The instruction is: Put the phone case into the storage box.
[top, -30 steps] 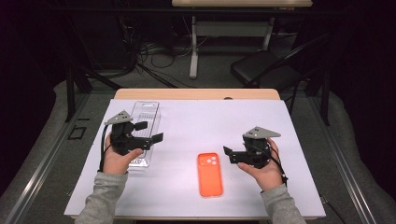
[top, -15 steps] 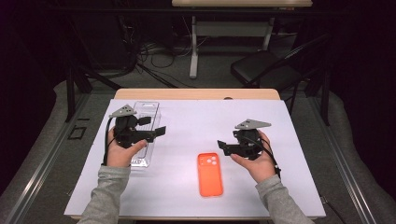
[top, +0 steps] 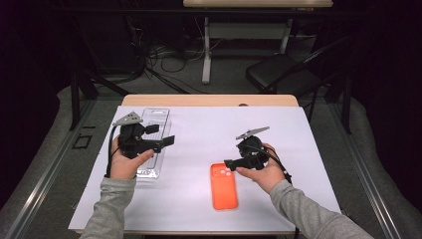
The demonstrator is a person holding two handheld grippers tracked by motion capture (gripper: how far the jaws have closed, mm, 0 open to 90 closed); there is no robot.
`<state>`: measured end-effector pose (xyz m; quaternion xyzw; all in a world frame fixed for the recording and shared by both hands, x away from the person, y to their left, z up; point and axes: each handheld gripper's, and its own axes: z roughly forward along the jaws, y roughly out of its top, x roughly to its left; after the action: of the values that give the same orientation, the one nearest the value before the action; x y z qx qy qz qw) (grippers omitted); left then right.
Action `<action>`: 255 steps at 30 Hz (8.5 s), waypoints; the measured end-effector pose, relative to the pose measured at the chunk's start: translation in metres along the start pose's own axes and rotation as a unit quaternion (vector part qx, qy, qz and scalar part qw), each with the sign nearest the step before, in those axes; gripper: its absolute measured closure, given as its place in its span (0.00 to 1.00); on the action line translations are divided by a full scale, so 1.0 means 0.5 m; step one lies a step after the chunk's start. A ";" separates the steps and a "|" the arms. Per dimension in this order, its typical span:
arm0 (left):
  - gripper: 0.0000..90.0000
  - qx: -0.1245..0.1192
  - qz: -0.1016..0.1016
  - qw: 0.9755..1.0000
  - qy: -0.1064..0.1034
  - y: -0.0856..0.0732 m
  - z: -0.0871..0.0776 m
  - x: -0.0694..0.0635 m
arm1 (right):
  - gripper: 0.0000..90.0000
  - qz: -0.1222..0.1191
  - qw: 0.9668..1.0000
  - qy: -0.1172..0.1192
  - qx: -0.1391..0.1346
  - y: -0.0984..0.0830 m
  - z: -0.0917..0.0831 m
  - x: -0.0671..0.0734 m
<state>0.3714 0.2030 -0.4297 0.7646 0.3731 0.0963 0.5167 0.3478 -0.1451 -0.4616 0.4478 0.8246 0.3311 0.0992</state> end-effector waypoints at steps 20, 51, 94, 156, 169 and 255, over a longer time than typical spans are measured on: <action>0.17 0.008 -0.011 1.000 0.015 -0.006 0.000 0.009 | 0.51 0.056 0.990 -0.004 0.131 0.005 0.040 0.016; 0.19 0.004 -0.019 1.000 0.015 -0.008 -0.003 0.014 | 0.75 0.156 0.963 -0.017 0.221 -0.011 0.101 -0.012; 0.20 0.008 -0.025 0.999 0.031 -0.013 -0.002 0.024 | 0.88 0.214 0.948 -0.003 0.237 -0.048 0.137 -0.029; 0.20 0.011 -0.023 0.999 0.040 -0.015 -0.001 0.028 | 0.97 0.266 0.942 0.021 0.201 -0.053 0.113 -0.043; 0.20 0.012 -0.023 0.999 0.041 -0.015 0.003 0.025 | 0.97 0.262 0.953 0.035 0.149 -0.037 0.087 -0.040; 0.36 0.013 0.025 0.999 -0.029 -0.029 0.073 -0.092 | 0.98 0.092 0.978 0.022 -0.183 0.005 -0.020 0.059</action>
<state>0.3514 0.1486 -0.4474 0.7827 0.3399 0.0820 0.5149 0.3278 -0.1248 -0.4483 0.4884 0.7071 0.4943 0.1307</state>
